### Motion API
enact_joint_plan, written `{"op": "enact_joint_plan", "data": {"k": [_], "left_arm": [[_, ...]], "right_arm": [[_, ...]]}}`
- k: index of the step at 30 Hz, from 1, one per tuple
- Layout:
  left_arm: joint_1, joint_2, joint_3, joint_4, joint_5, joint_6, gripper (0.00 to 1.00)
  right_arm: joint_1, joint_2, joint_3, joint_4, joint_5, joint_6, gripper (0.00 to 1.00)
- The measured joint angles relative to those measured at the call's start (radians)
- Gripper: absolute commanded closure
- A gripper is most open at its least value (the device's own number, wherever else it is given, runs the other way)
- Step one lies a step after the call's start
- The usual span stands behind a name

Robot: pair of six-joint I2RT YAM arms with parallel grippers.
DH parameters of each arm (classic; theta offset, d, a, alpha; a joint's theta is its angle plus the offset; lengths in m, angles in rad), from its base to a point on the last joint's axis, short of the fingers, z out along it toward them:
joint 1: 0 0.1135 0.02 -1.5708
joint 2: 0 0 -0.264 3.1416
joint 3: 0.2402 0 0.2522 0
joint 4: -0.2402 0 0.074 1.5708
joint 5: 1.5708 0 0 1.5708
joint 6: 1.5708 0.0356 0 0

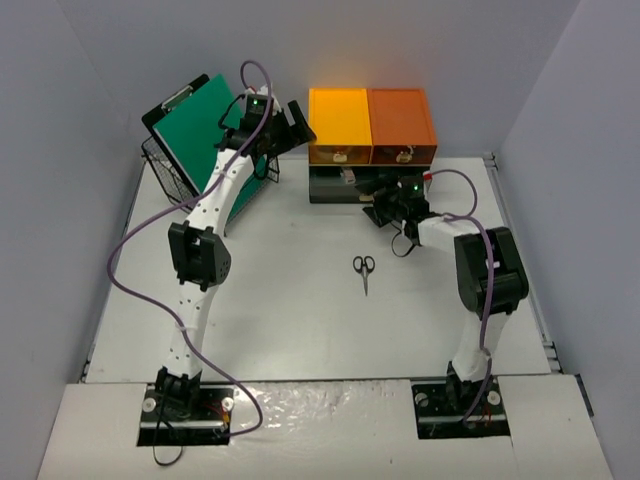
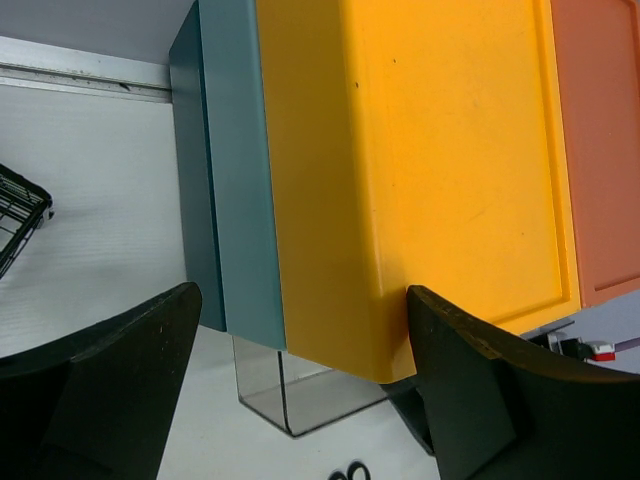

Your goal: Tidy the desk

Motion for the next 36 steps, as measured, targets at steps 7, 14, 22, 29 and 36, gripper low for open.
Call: {"op": "enact_joint_plan", "data": {"k": [7,14,22,29,36], "left_arm": [[0.0,0.0,0.0,0.0,0.0,0.001,0.21],[0.002,0.0,0.0,0.015,-0.005,0.0,0.21],[0.004,0.0,0.0,-0.003,0.006,0.003,0.21],[0.005,0.0,0.0,-0.002,0.009,0.004,0.21],[0.006,0.0,0.0,-0.003,0.011,0.004,0.21]], "right_arm": [[-0.033,0.118,0.184,-0.031,-0.017,-0.042,0.32],[-0.045,0.144,0.252,-0.1,-0.024,-0.101,0.31],[-0.042,0.108,0.285,-0.255,-0.003,-0.269,0.33],[-0.037,-0.015,0.102,-0.217,0.005,-0.294,0.36],[-0.036,-0.035,-0.21,0.044,-0.011,-0.099,0.35]]}}
